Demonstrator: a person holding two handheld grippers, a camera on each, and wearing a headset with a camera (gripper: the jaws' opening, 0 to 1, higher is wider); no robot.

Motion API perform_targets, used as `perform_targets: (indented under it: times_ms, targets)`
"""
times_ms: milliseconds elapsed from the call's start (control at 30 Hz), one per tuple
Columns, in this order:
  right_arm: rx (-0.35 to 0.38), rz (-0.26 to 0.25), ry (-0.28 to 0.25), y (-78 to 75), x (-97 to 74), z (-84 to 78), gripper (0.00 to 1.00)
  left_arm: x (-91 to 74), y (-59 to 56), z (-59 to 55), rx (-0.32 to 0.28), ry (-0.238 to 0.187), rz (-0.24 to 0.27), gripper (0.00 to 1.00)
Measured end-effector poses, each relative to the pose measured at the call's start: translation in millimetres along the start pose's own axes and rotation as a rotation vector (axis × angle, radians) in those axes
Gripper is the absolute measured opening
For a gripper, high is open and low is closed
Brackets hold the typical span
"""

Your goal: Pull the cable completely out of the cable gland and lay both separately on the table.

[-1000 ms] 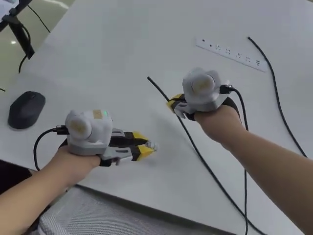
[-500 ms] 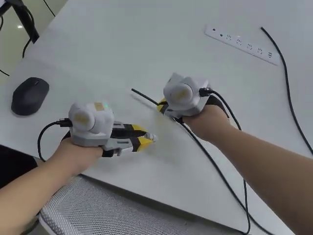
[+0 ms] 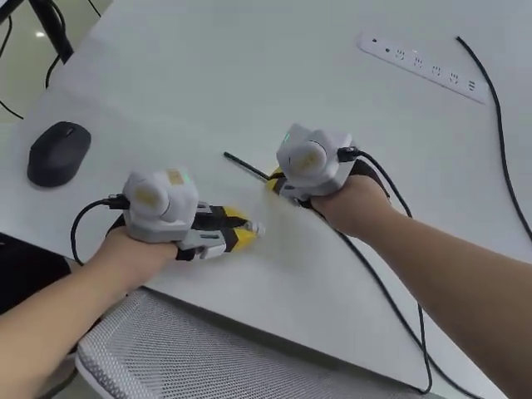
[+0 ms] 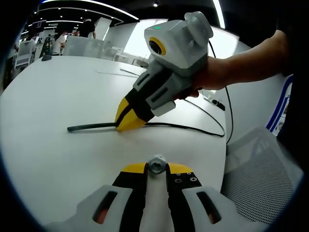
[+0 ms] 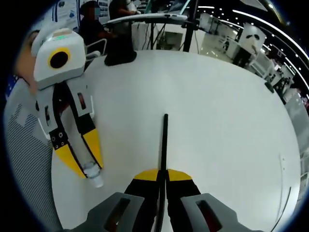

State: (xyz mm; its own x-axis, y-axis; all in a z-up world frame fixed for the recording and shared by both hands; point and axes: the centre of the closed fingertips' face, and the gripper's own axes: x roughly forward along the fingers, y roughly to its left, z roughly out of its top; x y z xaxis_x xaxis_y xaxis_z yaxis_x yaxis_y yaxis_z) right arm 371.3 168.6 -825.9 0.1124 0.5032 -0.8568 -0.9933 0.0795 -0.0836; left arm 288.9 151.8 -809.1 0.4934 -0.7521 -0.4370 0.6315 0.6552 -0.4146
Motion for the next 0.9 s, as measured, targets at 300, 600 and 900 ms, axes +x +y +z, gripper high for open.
perform_targets:
  times_ms: [300, 600, 900]
  targets:
    - [0.013, -0.006, -0.001, -0.1, 0.3, 0.0, 0.00, -2.0, 8.9, -1.0, -0.006, -0.003, 0.030, 0.16]
    - [0.027, -0.010, 0.009, 1.4, -0.2, 0.8, 0.04, -3.3, 8.2, -2.0, -0.011, 0.005, 0.032, 0.16]
    - [0.057, -0.020, -0.013, 4.2, -11.7, 10.9, 0.12, -3.8, 7.4, -0.4, -0.036, -0.006, 0.040, 0.17]
